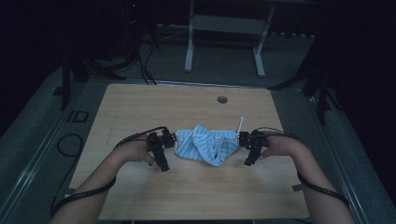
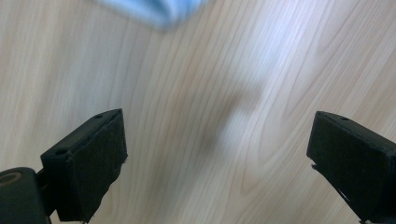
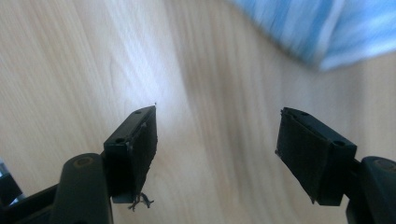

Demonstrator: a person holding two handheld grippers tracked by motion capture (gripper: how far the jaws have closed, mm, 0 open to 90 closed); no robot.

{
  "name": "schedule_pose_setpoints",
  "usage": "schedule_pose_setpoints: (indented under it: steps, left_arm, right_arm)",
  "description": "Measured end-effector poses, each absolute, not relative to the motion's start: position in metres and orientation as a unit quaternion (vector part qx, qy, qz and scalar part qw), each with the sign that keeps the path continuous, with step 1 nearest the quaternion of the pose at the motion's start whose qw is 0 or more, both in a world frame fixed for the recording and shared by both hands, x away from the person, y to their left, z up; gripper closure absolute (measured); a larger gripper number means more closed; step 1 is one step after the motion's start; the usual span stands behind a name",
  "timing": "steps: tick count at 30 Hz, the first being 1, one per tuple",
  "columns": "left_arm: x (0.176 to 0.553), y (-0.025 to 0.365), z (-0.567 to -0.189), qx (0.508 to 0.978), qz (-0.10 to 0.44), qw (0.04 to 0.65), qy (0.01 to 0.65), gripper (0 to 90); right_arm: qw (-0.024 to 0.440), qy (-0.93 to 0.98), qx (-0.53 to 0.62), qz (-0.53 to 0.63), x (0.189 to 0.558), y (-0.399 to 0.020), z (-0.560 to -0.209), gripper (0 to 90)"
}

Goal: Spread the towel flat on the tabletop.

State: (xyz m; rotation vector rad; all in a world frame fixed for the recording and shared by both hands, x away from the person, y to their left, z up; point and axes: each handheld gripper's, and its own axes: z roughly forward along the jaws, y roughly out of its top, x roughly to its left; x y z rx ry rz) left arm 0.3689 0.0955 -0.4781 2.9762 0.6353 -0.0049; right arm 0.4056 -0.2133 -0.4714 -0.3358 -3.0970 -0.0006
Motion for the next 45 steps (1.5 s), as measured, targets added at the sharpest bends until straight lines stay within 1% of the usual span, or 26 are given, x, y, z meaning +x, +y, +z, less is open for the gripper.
schedule_pose_setpoints:
  steps: [8,9,10,11,16,18,19,20,21,23,24,26,27,28,29,30,31,32,33,34,36,37,38,39,40,45]
  left_arm:
    - [0.381,0.061,-0.468,0.982,0.0,0.075,0.175,6.6]
    - [0.381,0.061,-0.468,0.982,0.0,0.075,0.175,7.8]
    - [0.384,0.053,-0.465,0.983,0.014,0.076,0.169,12.2]
    - [0.384,0.053,-0.465,0.983,0.014,0.076,0.169,13.7]
    - [0.398,0.038,-0.459,0.982,0.029,0.086,0.167,16.3]
    - [0.404,0.035,-0.458,0.98,0.025,0.1,0.173,23.3]
    - [0.407,0.033,-0.459,0.979,0.021,0.104,0.174,23.3]
    - [0.41,0.031,-0.46,0.979,0.02,0.109,0.172,29.6]
    - [0.412,0.029,-0.461,0.978,0.017,0.113,0.174,29.6]
    - [0.416,0.026,-0.463,0.976,0.012,0.124,0.178,34.8]
    - [0.42,0.022,-0.467,0.975,0.008,0.128,0.179,37.0]
    - [0.424,0.019,-0.472,0.973,0.005,0.131,0.188,42.2]
    - [0.424,0.019,-0.472,0.973,0.005,0.131,0.188,42.9]
    - [0.429,0.015,-0.477,0.968,-0.001,0.141,0.206,46.6]
    - [0.429,0.015,-0.477,0.968,-0.001,0.141,0.206,47.8]
    - [0.431,0.014,-0.478,0.968,0.001,0.142,0.207,50.0]
    - [0.432,0.012,-0.479,0.965,-0.002,0.146,0.216,50.0]
    - [0.434,0.011,-0.479,0.965,-0.009,0.15,0.217,53.8]
    - [0.434,0.01,-0.48,0.965,-0.01,0.151,0.215,53.8]
    - [0.434,0.007,-0.481,0.965,-0.01,0.15,0.213,57.7]
    - [0.434,0.005,-0.483,0.965,-0.012,0.145,0.22,59.6]
    - [0.433,0.005,-0.483,0.965,-0.014,0.142,0.218,65.9]
    - [0.432,0.004,-0.483,0.965,-0.009,0.142,0.219,67.9]
    - [0.433,0.004,-0.484,0.965,-0.006,0.14,0.223,74.8]
    - [0.434,0.005,-0.483,0.965,-0.006,0.142,0.222,84.2]
    - [0.432,0.004,-0.483,0.963,-0.005,0.142,0.231,86.5]
  right_arm:
    - [0.016,-0.996,-0.083,-0.016,0.419,-0.185,-0.46,28.5]
    - [0.016,-0.996,-0.083,-0.016,0.419,-0.185,-0.46,28.5]
    - [0.015,-0.996,-0.081,-0.018,0.424,-0.179,-0.457,28.6]
    - [0.015,-0.996,-0.081,-0.018,0.424,-0.179,-0.457,28.6]
    - [0.002,-0.998,-0.059,-0.033,0.434,-0.164,-0.449,32.0]
    - [0.002,-0.997,-0.054,-0.053,0.441,-0.156,-0.447,33.9]
    - [0.002,-0.997,-0.054,-0.053,0.441,-0.156,-0.447,33.9]
    - [0.004,-0.996,-0.051,-0.066,0.445,-0.153,-0.448,34.1]
    - [0.004,-0.996,-0.051,-0.066,0.445,-0.153,-0.448,34.1]
    - [0.0,-0.996,-0.046,-0.073,0.447,-0.151,-0.449,34.8]
    - [0.008,-0.996,-0.047,-0.08,0.45,-0.15,-0.451,39.6]
    - [0.005,-0.995,-0.047,-0.087,0.453,-0.15,-0.455,40.9]
    - [0.005,-0.995,-0.047,-0.087,0.453,-0.15,-0.455,40.9]
    - [0.009,-0.995,-0.048,-0.089,0.454,-0.15,-0.458,45.6]
    - [0.009,-0.995,-0.048,-0.089,0.454,-0.15,-0.458,45.6]
    - [0.008,-0.995,-0.052,-0.085,0.454,-0.15,-0.459,50.9]
    - [0.008,-0.995,-0.052,-0.085,0.454,-0.15,-0.459,50.9]
    - [0.008,-0.995,-0.05,-0.086,0.452,-0.15,-0.46,53.9]
    - [0.008,-0.995,-0.05,-0.086,0.452,-0.15,-0.46,53.9]
    - [0.011,-0.995,-0.043,-0.092,0.451,-0.149,-0.46,62.8]
    - [0.008,-0.995,-0.041,-0.091,0.45,-0.149,-0.459,64.3]
    - [0.001,-0.995,-0.031,-0.091,0.449,-0.148,-0.459,74.6]
    - [0.004,-0.996,-0.033,-0.086,0.449,-0.148,-0.459,76.6]
    - [-0.004,-0.996,-0.026,-0.081,0.447,-0.147,-0.458,83.5]
    - [-0.005,-0.997,-0.025,-0.078,0.445,-0.146,-0.457,87.4]
    - [-0.018,-0.996,-0.019,-0.087,0.442,-0.148,-0.452,88.2]
